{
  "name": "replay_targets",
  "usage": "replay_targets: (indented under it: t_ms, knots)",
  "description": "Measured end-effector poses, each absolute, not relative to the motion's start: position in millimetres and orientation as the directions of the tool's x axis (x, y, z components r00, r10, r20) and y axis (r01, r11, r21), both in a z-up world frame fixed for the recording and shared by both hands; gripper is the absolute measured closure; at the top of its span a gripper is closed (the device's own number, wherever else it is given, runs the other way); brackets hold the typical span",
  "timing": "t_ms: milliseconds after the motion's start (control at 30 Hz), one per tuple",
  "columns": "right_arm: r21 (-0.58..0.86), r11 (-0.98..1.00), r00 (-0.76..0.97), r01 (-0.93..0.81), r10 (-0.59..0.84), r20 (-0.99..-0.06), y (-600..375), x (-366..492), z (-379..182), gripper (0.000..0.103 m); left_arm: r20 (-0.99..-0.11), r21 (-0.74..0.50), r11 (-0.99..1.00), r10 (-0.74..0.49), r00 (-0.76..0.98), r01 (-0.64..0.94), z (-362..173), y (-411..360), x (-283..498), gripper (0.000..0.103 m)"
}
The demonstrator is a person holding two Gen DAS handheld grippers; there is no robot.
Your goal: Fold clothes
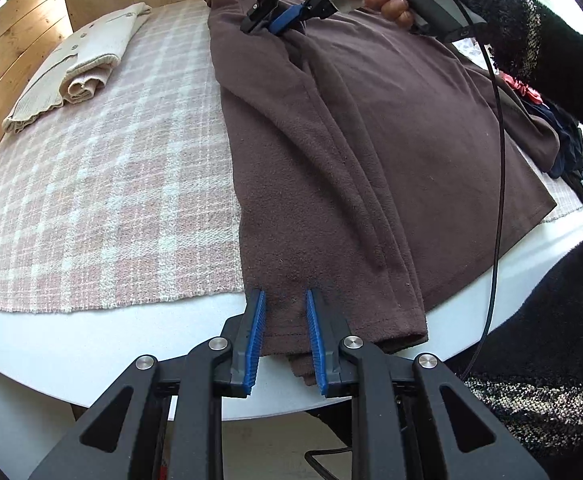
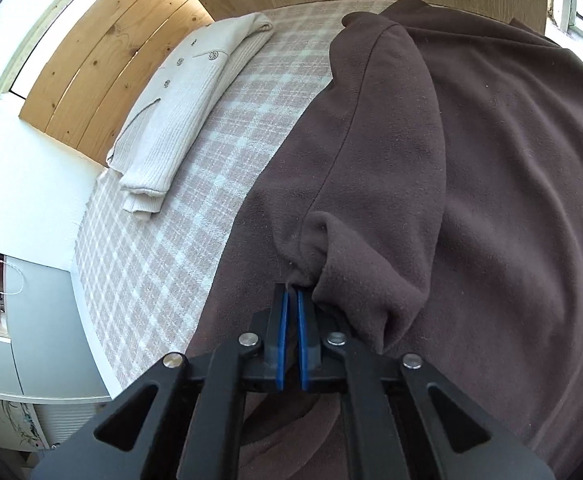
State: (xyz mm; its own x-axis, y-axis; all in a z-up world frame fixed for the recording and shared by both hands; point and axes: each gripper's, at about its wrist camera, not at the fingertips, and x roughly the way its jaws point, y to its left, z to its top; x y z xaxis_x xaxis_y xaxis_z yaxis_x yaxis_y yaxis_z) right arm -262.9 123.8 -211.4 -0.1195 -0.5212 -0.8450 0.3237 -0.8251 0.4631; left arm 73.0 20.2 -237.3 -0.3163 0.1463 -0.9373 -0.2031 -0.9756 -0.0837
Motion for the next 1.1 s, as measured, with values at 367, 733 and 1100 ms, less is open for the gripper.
replay_targets:
  t_ms: [367, 733, 1100]
  knots:
    - [0.429, -0.851, -0.144, 0.304, -0.486, -0.862, 157.6, -253.4, -196.8, 0.095, -0.900, -0.179, -0.976, 0.213, -0.381, -0.122, -214.2, -9.8, 80.4, 0.084]
    - [0.467, -0.814, -0.129, 0.347, -0.534, -0.836, 152.6, -241.7, -193.9, 0.097, -0.918, -0.209, -0.969, 0.242, -0.313, -0.135, -241.9, 6.0, 76.5, 0.097]
    - [0.419, -0.816, -0.055, 0.399, -0.477, -0.877, 149.7, -252.0, -182.3, 0.093, -0.906, -0.259, -0.965, 0.259, -0.334, -0.048, -239.8, -11.8, 103.8, 0.100]
